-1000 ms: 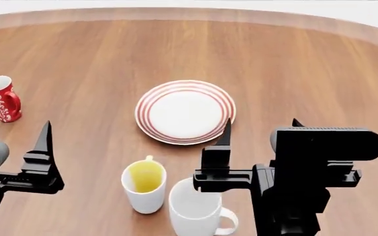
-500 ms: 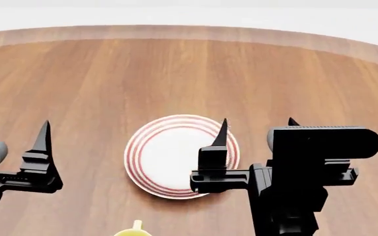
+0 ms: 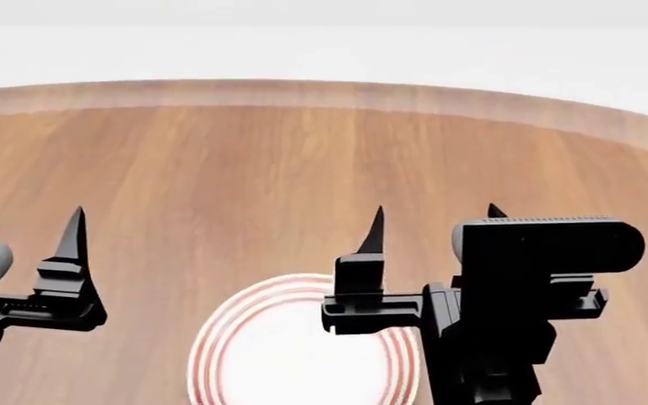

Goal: Pick up the red mug and put it on the plate

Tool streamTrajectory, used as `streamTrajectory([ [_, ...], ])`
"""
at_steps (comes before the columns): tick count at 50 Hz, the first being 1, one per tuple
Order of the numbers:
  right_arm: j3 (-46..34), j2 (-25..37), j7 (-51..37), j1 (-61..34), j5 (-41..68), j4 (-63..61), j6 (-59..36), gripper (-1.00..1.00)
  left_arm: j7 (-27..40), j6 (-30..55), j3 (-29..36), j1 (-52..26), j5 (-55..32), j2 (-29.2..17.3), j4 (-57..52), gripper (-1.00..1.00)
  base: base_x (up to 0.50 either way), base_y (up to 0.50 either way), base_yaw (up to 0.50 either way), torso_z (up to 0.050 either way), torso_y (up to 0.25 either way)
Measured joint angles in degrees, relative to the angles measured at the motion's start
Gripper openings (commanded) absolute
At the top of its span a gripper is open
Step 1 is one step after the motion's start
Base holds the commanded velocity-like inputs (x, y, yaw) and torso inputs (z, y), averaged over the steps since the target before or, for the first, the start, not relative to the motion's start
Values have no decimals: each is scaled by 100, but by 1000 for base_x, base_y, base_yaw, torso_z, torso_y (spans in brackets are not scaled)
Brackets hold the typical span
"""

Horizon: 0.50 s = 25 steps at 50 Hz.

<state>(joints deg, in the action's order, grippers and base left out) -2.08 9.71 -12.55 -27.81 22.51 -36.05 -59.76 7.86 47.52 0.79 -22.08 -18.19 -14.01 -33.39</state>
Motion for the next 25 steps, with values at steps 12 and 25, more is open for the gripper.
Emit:
streamTrajectory([
  [12, -3, 29, -28, 12, 55, 23, 28, 100, 30, -23, 32, -6, -24, -18, 23, 100, 375, 0, 0, 0, 1],
  [25, -41, 60, -72, 45, 73, 67, 109, 100, 216, -117, -30, 43, 43, 26, 232, 100, 0, 0, 0, 0, 0],
])
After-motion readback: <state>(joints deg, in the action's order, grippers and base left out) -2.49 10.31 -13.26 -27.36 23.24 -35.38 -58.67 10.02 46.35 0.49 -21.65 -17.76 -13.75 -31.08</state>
